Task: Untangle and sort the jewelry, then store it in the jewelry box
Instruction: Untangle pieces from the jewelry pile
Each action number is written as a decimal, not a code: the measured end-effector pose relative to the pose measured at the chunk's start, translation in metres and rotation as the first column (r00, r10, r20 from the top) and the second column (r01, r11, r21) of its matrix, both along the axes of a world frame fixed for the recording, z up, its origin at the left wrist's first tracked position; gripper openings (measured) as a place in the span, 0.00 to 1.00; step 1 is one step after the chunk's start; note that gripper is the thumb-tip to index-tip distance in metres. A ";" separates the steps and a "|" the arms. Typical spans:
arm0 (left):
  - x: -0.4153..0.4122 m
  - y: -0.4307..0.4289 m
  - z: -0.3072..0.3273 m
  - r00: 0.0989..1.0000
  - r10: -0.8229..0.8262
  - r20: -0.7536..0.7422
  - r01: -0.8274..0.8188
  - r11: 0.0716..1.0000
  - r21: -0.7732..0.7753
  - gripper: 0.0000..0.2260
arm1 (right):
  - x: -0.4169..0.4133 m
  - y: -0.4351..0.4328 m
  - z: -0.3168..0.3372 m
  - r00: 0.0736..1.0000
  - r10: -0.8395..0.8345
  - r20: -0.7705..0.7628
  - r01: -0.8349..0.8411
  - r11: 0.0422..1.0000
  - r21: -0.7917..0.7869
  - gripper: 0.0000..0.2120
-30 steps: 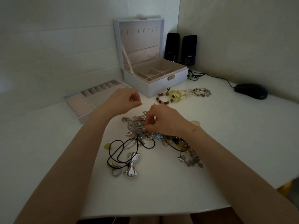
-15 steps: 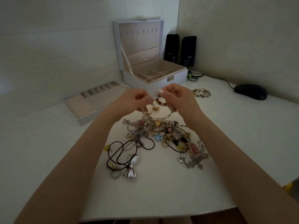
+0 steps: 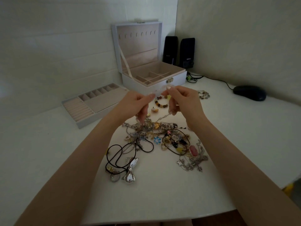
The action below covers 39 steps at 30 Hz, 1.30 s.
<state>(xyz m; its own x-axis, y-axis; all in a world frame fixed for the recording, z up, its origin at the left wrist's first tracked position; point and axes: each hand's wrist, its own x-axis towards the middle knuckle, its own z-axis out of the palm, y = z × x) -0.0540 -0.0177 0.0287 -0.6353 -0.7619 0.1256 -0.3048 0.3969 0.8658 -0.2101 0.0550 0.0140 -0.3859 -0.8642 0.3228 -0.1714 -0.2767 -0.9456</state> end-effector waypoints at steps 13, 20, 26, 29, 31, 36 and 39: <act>-0.003 -0.007 -0.002 0.951 0.165 -0.263 -0.107 0.969 0.223 0.19 | 0.004 0.000 0.003 0.999 -0.045 0.027 0.047 0.996 -0.077 0.20; -0.001 -0.001 -0.001 0.998 -0.020 -0.061 0.036 0.961 0.275 0.35 | 0.005 0.000 0.004 0.990 0.036 0.137 -0.026 0.997 -0.069 0.16; 0.002 -0.006 0.002 0.955 -0.196 -0.224 0.267 0.898 0.351 0.34 | 0.001 -0.006 -0.003 0.993 0.080 0.085 -0.085 0.994 0.064 0.06; 0.002 -0.009 0.002 0.928 -0.182 -0.325 0.307 0.868 0.391 0.32 | 0.006 -0.008 -0.006 0.991 -0.080 -0.111 0.087 0.994 0.059 0.12; 0.001 -0.011 0.001 0.894 -0.152 -0.421 0.344 0.836 0.428 0.30 | 0.007 -0.006 -0.005 0.983 -0.163 -0.088 0.164 0.986 0.011 0.13; 0.003 -0.016 0.000 0.795 -0.092 -0.599 0.444 0.761 0.472 0.26 | 0.011 -0.004 -0.004 0.962 0.171 -0.214 -0.112 0.958 0.264 0.11; 0.002 -0.016 -0.002 0.779 -0.068 -0.623 0.465 0.729 0.503 0.25 | 0.020 -0.007 -0.013 0.933 0.237 -0.272 -0.151 0.941 0.304 0.06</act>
<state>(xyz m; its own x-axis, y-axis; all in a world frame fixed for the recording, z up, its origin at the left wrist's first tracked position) -0.0520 -0.0339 0.0264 -0.7968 -0.5978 0.0879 0.3104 -0.2802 0.9084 -0.1904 0.0478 0.0014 -0.1236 -0.9829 0.1366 -0.4284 -0.0713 -0.9008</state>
